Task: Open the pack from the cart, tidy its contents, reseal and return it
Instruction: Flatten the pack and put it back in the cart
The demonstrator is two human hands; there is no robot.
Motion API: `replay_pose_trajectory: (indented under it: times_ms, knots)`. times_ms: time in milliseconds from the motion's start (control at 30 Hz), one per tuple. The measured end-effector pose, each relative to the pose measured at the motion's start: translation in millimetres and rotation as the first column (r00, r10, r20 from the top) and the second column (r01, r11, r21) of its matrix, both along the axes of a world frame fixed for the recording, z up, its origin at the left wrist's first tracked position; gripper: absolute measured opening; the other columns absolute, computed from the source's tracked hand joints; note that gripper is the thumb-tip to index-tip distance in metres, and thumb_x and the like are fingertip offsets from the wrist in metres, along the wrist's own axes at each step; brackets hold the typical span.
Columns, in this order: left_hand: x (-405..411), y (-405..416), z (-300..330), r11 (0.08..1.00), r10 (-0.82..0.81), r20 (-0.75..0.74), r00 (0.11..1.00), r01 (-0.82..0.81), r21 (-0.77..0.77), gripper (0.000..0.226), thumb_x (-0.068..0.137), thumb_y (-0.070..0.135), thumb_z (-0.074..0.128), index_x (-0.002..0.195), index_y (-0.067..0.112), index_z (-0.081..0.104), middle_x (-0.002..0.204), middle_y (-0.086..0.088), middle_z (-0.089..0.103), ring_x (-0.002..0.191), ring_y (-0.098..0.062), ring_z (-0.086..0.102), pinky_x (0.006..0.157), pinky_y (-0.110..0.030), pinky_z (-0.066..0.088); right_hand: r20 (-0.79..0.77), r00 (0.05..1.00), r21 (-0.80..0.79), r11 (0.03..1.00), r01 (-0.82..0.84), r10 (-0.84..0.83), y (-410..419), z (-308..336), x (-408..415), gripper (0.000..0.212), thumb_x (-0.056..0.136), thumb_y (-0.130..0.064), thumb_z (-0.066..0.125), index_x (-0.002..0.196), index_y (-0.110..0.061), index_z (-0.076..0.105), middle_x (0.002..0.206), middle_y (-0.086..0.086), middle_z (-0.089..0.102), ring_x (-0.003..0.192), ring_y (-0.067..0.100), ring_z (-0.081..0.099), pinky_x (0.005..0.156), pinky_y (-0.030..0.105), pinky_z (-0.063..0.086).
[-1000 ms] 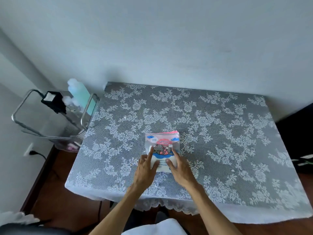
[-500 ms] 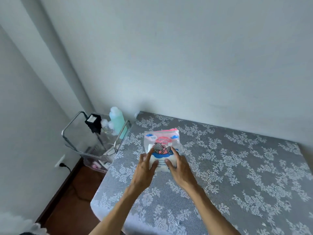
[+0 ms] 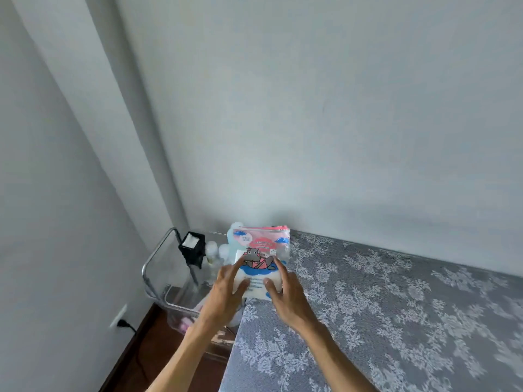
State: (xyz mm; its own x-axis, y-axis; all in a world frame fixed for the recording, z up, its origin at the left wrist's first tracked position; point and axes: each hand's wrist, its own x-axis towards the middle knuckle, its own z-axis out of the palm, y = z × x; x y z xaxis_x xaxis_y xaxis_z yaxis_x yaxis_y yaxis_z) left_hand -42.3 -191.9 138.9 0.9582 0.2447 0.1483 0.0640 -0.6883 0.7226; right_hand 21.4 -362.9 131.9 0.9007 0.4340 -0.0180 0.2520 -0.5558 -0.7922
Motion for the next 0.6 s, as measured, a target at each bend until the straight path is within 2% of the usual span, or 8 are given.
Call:
replay_pose_trajectory:
  times_ms: [67,200,267,333,400,467,600]
  knots:
    - [1,35,-1,1.000,-0.027,-0.039,0.999,0.027,0.006,0.060,0.098,0.032,0.055,0.151,0.035,0.028,0.138,-0.004,0.046,0.121,-0.020,0.054,0.102,-0.036,0.045,-0.032,0.999,0.006,1.000,0.005,-0.005,32,-2,-1,0.058,0.097,-0.052,0.042,0.148,-0.046,0.016,0.129,0.018,0.046,0.109,0.026,0.056,0.094,0.042,0.049]
    - [4,94,-11,0.998,-0.061,-0.105,0.993,0.062,0.004,0.057,0.099,0.033,0.052,0.151,0.038,0.027,0.144,-0.002,0.044,0.114,-0.021,0.061,0.095,-0.039,0.053,-0.058,0.998,-0.017,1.000,0.011,-0.012,88,-13,-3,0.063,0.097,-0.049,0.047,0.151,-0.041,0.015,0.123,0.014,0.048,0.091,0.015,0.054,0.085,0.034,0.050]
    - [7,117,-21,0.997,-0.078,-0.129,0.989,0.079,0.002,0.056,0.100,0.032,0.052,0.151,0.036,0.028,0.145,-0.003,0.045,0.110,-0.023,0.064,0.091,-0.042,0.054,-0.099,0.995,-0.033,0.999,0.013,-0.016,111,-23,-4,0.064,0.097,-0.047,0.047,0.151,-0.041,0.013,0.125,0.014,0.047,0.092,0.014,0.052,0.086,0.034,0.050]
    - [9,134,-33,0.996,-0.082,-0.156,0.984,0.088,0.032,0.055,0.101,0.032,0.051,0.151,0.035,0.028,0.145,-0.003,0.046,0.118,-0.024,0.058,0.096,-0.041,0.052,-0.154,0.988,-0.048,0.999,0.023,-0.030,129,-35,-5,0.065,0.097,-0.045,0.048,0.151,-0.041,0.012,0.132,0.016,0.045,0.105,0.023,0.055,0.094,0.039,0.049]
    - [12,150,-51,0.994,-0.063,-0.183,0.981,0.078,0.075,0.055,0.101,0.033,0.049,0.151,0.035,0.028,0.146,-0.002,0.046,0.132,-0.024,0.044,0.102,-0.042,0.046,-0.204,0.978,-0.063,0.997,0.034,-0.046,146,-51,-6,0.066,0.098,-0.040,0.050,0.151,-0.040,0.012,0.139,0.017,0.041,0.120,0.033,0.052,0.102,0.045,0.045]
    - [17,162,-69,0.991,-0.039,-0.213,0.976,0.065,0.116,0.055,0.100,0.034,0.051,0.151,0.034,0.029,0.147,-0.003,0.046,0.138,-0.025,0.034,0.103,-0.044,0.043,-0.236,0.970,-0.100,0.994,0.036,-0.059,160,-66,-3,0.068,0.097,-0.035,0.052,0.152,-0.038,0.011,0.142,0.017,0.040,0.124,0.035,0.050,0.106,0.044,0.041]
    - [24,183,-111,0.995,-0.053,-0.298,0.953,0.077,0.068,0.057,0.100,0.029,0.053,0.152,0.031,0.030,0.146,-0.008,0.047,0.144,-0.028,0.023,0.106,-0.047,0.041,-0.286,0.956,-0.201,0.979,0.010,-0.068,183,-100,5,0.070,0.096,-0.030,0.054,0.153,-0.029,0.014,0.151,0.018,0.034,0.134,0.036,0.040,0.112,0.043,0.034]
